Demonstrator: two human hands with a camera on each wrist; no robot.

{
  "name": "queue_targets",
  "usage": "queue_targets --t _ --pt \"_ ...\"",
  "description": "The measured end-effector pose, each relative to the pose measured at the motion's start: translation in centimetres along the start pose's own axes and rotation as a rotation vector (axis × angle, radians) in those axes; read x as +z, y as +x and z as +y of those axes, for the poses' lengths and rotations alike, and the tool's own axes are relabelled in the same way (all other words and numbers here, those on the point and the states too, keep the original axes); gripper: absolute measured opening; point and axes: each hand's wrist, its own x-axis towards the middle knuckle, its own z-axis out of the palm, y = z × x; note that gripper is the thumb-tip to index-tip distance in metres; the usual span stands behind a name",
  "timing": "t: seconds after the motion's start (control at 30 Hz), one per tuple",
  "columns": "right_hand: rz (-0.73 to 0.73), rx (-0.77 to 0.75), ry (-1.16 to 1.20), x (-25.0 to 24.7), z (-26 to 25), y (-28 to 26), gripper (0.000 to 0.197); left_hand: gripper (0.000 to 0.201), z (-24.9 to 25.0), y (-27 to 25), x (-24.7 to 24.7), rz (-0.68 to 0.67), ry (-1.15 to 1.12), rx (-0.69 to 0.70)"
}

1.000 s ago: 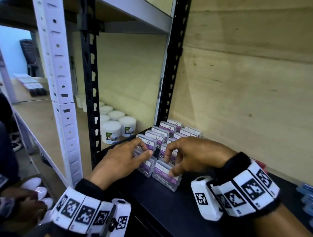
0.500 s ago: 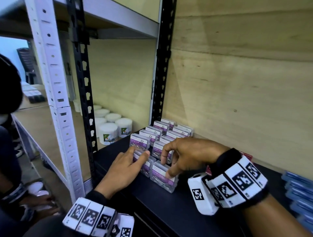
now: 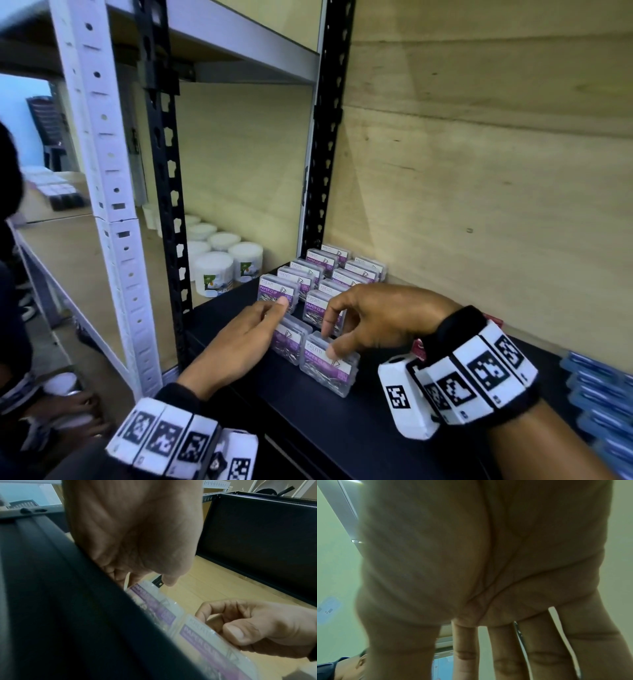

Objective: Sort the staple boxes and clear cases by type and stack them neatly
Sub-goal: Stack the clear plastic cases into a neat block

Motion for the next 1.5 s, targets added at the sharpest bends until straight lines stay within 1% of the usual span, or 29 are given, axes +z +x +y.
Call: queue_targets --t 0.03,0.1,0.2,0.27,0.33,0.43,0.53,0.73,1.03,1.27,1.5 --pt "0.025 -0.008 -0.01 -0.1 0.0 0.0 0.026 0.064 0.1 0.2 -0.5 -0.009 -0.003 -0.006" --pt "0.09 -0.019 0.001 -0.4 0.1 0.3 0.025 0.07 0.7 0.8 -1.8 -0.003 0.073 0.021" --pt "0.2 -0.02 0.005 -1.1 0.1 1.5 0.021 0.067 2.0 2.1 -3.6 0.034 0.277 0.071" --pt "0.25 -0.004 -0.039 -1.6 0.3 2.6 0.017 0.059 3.1 3.4 -4.6 0.035 0.368 0.119" --pt "0.256 0.023 -0.065 -1.9 0.6 3.7 0.018 0.051 3.7 4.8 -5.2 0.002 0.468 0.153" --pt "0.201 0.047 -0.088 -1.7 1.0 4.7 0.026 0.042 4.1 6.8 -5.4 -0.072 0.615 0.164" --pt "0.184 0.05 -0.077 -1.2 1.4 5.1 0.029 0.033 4.2 7.6 -5.5 -0.146 0.614 0.16" --pt "0.171 0.053 -0.069 -1.3 2.0 4.7 0.032 0.023 4.5 8.0 -5.6 -0.153 0.622 0.219" --pt "0.147 0.056 -0.066 -1.0 2.5 2.9 0.027 0.032 5.9 7.2 -5.3 -0.238 0.73 0.226" --pt "0.104 0.039 -0.009 -0.5 2.8 1.5 0.02 0.028 6.9 6.2 -5.2 -0.321 0.73 0.21" --pt "0.088 0.016 0.039 0.1 3.1 0.8 0.018 0.03 7.8 4.8 -4.9 -0.351 0.776 0.207"
